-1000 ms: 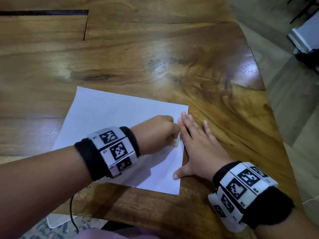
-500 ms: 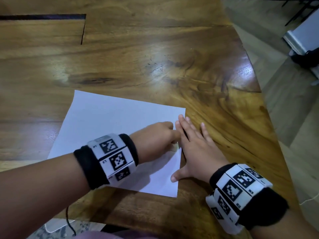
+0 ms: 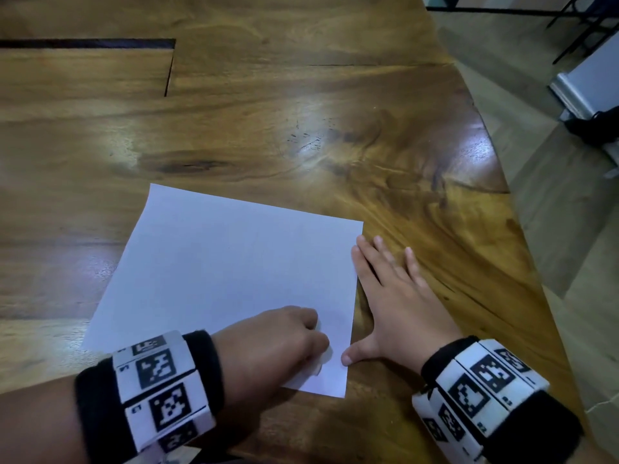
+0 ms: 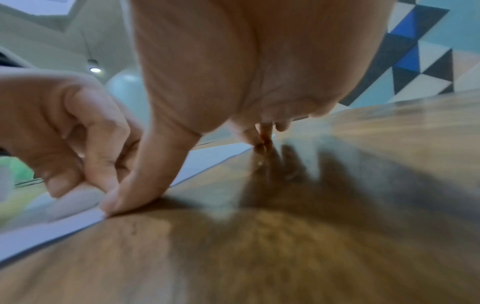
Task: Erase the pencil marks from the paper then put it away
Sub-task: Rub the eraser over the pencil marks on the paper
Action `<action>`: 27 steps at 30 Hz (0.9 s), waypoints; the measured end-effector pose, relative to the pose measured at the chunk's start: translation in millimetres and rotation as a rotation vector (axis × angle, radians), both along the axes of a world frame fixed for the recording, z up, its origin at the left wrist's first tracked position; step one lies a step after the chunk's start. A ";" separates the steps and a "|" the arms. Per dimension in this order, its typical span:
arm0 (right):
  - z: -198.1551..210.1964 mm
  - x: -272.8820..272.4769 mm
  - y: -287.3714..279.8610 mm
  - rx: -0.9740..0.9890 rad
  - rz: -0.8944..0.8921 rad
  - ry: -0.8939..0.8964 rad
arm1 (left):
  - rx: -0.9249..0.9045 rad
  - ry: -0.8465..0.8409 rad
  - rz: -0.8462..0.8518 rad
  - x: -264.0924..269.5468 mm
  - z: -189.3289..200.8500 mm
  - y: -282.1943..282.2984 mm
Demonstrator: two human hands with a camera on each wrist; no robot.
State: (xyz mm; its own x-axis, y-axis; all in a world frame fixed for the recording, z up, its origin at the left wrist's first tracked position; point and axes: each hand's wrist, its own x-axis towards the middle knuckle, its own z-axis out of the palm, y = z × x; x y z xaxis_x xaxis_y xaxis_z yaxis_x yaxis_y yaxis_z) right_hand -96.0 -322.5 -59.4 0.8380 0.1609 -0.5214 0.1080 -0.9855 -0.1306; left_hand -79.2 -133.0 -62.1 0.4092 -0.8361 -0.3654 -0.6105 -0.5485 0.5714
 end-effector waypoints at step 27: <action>-4.6 24.0 -2.4 -0.017 -0.039 0.045 | -0.072 -0.154 0.255 101.1 -3.7 -55.1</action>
